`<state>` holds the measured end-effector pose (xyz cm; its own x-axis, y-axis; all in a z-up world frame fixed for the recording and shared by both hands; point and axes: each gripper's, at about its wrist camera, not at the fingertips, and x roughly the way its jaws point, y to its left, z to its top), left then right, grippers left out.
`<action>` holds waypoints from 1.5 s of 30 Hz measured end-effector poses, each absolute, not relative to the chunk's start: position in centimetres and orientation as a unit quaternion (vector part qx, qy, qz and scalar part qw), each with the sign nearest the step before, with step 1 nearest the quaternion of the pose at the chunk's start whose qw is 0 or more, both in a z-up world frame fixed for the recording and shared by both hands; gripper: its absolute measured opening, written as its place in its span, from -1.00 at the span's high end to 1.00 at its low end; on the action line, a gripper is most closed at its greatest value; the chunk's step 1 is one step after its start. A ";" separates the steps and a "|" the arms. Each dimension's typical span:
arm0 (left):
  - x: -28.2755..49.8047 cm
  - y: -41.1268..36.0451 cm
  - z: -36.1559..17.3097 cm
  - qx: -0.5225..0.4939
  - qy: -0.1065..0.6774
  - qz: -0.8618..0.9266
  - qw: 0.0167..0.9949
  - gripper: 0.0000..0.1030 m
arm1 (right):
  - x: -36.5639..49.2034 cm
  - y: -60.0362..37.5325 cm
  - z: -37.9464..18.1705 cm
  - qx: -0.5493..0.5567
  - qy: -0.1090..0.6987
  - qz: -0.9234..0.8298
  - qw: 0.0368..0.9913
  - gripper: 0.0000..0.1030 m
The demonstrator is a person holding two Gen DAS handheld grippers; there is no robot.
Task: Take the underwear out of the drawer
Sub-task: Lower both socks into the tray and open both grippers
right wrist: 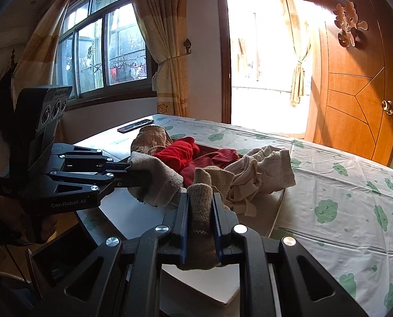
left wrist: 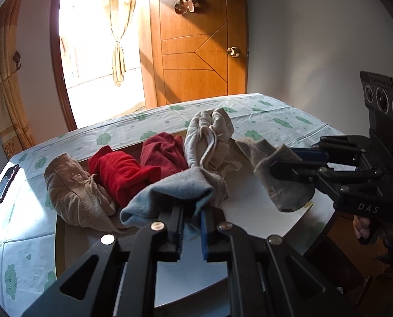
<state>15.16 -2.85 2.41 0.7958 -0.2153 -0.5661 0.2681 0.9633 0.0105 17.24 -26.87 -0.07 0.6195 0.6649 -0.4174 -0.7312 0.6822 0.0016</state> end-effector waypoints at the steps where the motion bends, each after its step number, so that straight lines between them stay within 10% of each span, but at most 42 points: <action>1: 15.3 -3.0 2.4 0.047 0.296 -0.128 0.945 0.85 | 17.5 -26.7 -0.2 -0.086 0.201 0.388 0.895 0.65; 45: 16.2 -8.5 -1.1 0.102 0.362 -0.183 0.908 0.73 | 20.2 -26.1 -3.6 -0.106 0.280 0.349 0.888 0.54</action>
